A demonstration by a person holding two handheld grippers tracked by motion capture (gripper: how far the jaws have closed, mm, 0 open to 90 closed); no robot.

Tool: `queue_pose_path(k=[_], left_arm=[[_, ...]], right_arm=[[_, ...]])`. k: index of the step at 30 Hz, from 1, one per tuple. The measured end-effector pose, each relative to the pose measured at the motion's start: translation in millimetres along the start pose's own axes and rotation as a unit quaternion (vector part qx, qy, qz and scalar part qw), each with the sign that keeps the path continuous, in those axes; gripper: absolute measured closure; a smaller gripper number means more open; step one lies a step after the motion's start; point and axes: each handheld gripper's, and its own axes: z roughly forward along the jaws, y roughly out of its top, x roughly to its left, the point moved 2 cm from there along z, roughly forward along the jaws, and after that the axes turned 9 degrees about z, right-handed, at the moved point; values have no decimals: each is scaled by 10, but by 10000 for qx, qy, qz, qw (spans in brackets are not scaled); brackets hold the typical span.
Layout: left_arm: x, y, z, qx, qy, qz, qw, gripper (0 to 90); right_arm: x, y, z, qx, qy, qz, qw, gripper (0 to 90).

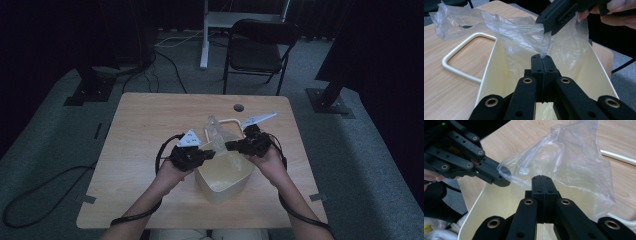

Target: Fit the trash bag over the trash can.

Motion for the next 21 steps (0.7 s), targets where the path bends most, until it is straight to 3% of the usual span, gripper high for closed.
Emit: queue_pose_path(k=[10,11,12,13,14,16,21], left_arm=[[-18,-40,-80,-13,25,-24,10000,900],[-12,-50,-91,22,84,-14,10000,900],[3,-69,-112,13,97,-40,9999,900],[15,-81,-127,-7,68,-76,9999,900],[31,-103,-148,51,75,-75,9999,900],[33,-129,-168,104,36,-54,9999,900],[40,-206,-244,150,-79,-123,9998,900]], right_arm=[[8,35,-15,-75,24,85,9999,900],[-1,36,-23,-110,-62,112,9999,900],[-20,38,-42,-176,-447,53,9988,900],[-66,39,-87,-247,-542,135,9981,900],[-102,39,-118,-285,-447,221,9984,900],[-176,34,-205,-417,-748,301,9959,900],[-360,-6,-359,-467,-883,524,9936,900]])
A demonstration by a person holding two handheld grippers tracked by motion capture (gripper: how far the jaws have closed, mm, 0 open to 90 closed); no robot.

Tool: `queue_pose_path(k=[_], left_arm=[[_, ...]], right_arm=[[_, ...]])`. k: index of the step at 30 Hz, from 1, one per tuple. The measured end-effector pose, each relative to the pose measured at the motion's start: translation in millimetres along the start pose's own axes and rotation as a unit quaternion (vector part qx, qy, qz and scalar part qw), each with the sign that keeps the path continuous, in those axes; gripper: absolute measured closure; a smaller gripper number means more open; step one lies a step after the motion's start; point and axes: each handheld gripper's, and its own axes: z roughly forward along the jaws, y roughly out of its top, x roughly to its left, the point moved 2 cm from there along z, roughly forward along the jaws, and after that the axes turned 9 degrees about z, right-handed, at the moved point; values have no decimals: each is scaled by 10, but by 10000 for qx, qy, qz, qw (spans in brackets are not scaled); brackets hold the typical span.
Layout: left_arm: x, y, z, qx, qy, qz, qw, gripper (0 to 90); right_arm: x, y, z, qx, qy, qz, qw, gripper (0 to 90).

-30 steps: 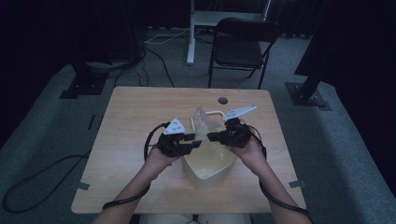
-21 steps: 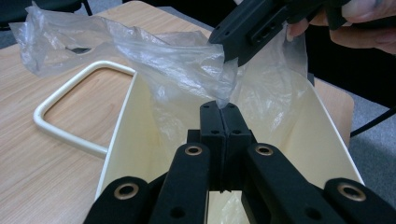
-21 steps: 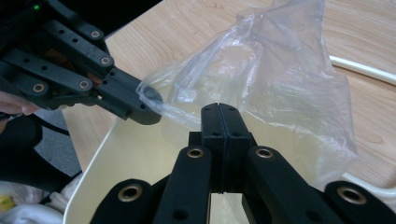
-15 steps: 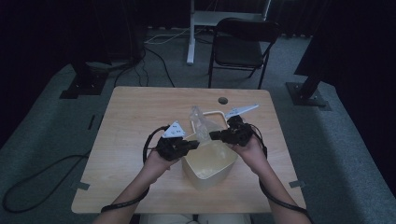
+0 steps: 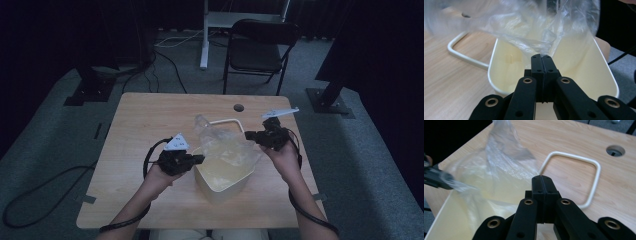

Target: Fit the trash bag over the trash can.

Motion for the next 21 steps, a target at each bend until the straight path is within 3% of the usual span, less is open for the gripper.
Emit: queue_pose_path(k=[5,10,17,21], left_arm=[[48,-92,-122,-9,12,-89,10000,900],[75,-176,-200,48,-128,-121,9998,900],[140,-306,-284,137,-85,-238,9996,900],[185,-372,-340,132,-94,-321,9994,900]], right_arm=[[-218,-81,-49,17,-148,274,9995,900],[-442,-173,-49,122,-239,544,9982,900],[-569,-256,-104,53,-392,690,9968,900],[-697,-286,-159,-61,-459,903,9948,900]])
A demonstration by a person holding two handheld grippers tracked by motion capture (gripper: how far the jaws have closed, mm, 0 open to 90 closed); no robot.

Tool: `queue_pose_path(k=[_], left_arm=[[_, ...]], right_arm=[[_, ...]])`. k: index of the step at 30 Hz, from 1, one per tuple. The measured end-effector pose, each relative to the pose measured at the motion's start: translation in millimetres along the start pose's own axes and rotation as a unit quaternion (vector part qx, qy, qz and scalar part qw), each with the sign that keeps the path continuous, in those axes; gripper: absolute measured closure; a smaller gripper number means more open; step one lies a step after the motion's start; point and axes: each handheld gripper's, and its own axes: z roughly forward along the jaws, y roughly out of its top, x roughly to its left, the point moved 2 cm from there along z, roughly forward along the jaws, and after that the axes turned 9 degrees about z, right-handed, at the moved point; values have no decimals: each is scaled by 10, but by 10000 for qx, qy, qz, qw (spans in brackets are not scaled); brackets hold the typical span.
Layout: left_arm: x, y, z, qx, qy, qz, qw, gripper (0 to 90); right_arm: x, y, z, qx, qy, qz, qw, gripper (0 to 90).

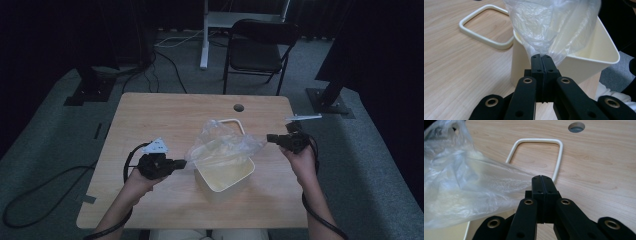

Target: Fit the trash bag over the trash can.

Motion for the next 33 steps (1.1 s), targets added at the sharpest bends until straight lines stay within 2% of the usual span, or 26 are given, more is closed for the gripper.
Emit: queue_pose_path(k=[3,6,9,10,12,20,23,29,31,33], left_arm=[[15,-23,-12,50,-63,2,10000,900],[27,-20,-4,2,-98,-48,9999,900],[50,11,-7,-117,-187,-161,9996,722],[55,21,-12,-134,-179,-151,9996,705],[74,42,-20,-164,-219,-189,9994,630],[123,58,-62,-270,-189,-281,9991,524],[130,64,-78,-278,-170,-274,9991,496],[153,79,-93,-294,-122,-263,9991,479],[166,83,-96,-312,-124,-303,9990,479],[186,90,-109,-307,-137,-333,9989,454]], right_arm=[[-57,-21,6,24,68,99,9999,900],[-22,-57,43,87,107,44,9999,900],[32,-57,56,148,286,-17,9995,900],[55,-50,56,159,340,-66,9993,900],[100,-24,40,170,391,-104,9990,853],[305,125,-95,103,550,-398,9976,625],[377,189,-173,-23,625,-440,9971,542],[517,298,-330,-308,820,-506,9949,485],[553,325,-339,-296,952,-535,9936,472],[594,360,-310,-231,922,-622,9935,460]])
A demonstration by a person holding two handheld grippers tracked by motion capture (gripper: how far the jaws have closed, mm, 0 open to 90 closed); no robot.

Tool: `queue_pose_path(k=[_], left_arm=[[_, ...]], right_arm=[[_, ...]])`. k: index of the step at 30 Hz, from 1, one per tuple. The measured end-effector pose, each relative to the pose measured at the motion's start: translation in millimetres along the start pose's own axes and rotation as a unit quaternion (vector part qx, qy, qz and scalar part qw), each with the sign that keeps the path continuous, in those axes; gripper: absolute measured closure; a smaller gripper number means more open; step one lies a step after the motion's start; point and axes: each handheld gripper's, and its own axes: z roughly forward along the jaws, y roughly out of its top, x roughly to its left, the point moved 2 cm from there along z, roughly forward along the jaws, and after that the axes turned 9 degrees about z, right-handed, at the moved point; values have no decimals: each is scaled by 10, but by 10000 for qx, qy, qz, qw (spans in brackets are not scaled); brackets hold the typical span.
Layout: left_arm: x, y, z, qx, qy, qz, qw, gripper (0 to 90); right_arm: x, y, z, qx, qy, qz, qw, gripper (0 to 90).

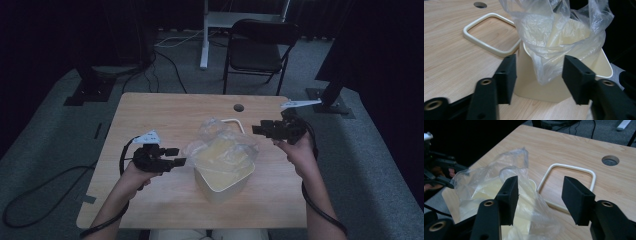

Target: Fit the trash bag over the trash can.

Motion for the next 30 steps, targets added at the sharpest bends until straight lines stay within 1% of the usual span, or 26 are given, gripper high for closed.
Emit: queue_pose_path(k=[1,3,4,5,6,7,8,9,10,11,13,15,16,17,18,20,22,24,25,26,27,28,29,30], left_arm=[[13,12,-19,-1,1,-23,10000,434],[33,32,-51,-25,-60,-22,10000,429],[40,41,-63,-20,-50,-24,10000,403],[56,54,-81,-29,-45,-44,10000,403],[66,61,-93,-47,-59,-67,9999,400],[79,68,-110,-64,-73,-115,9999,381],[89,73,-123,-84,-91,-141,9998,379],[89,73,-123,-84,-91,-141,9998,378],[116,75,-145,-93,-103,-185,9997,378],[140,74,-147,-90,-68,-208,9997,365],[212,83,-147,-104,-30,-317,9994,348],[301,108,-118,-130,-5,-459,9989,348],[347,124,-91,-115,2,-526,9986,347],[393,140,-57,-114,14,-591,9982,347],[438,154,-18,-96,-3,-675,9977,348],[505,183,76,-66,-75,-743,9972,348],[551,207,175,-33,-156,-824,9965,348],[576,231,267,-66,-360,-894,9953,348],[581,247,310,-69,-406,-914,9950,348],[576,266,351,-85,-508,-950,9941,348],[576,266,351,-85,-508,-950,9941,348],[545,307,415,-36,-599,-847,9946,348],[531,324,441,-11,-617,-824,9947,348],[515,345,471,-23,-692,-815,9943,348]], right_arm=[[15,25,31,49,32,-11,10000,458],[52,82,117,160,104,-53,9998,450],[75,117,191,267,110,-103,9995,438],[82,138,242,330,125,-130,9993,437],[90,166,331,461,182,-122,9987,428],[88,180,392,532,209,-142,9983,416],[86,191,470,652,202,-139,9976,414],[86,191,470,652,202,-139,9976,414],[80,194,546,753,208,-114,9969,412],[47,183,722,1020,273,-38,9944,404],[23,157,825,1178,259,-31,9927,412],[30,122,886,1312,276,-87,9909,529],[43,103,905,1340,262,-139,9905,560],[54,89,918,1383,245,-158,9900,655],[64,76,926,1418,232,-197,9894,713],[74,60,940,1450,190,-265,9889,780],[84,50,949,1488,180,-298,9883,832],[86,47,962,1520,151,-338,9877,857],[85,48,970,1530,138,-347,9875,868],[88,50,975,1540,115,-346,9874,882],[88,50,975,1540,115,-346,9874,882],[90,50,980,1543,88,-369,9873,893],[101,52,986,1537,50,-416,9872,898],[107,53,987,1525,28,-425,9874,899]])
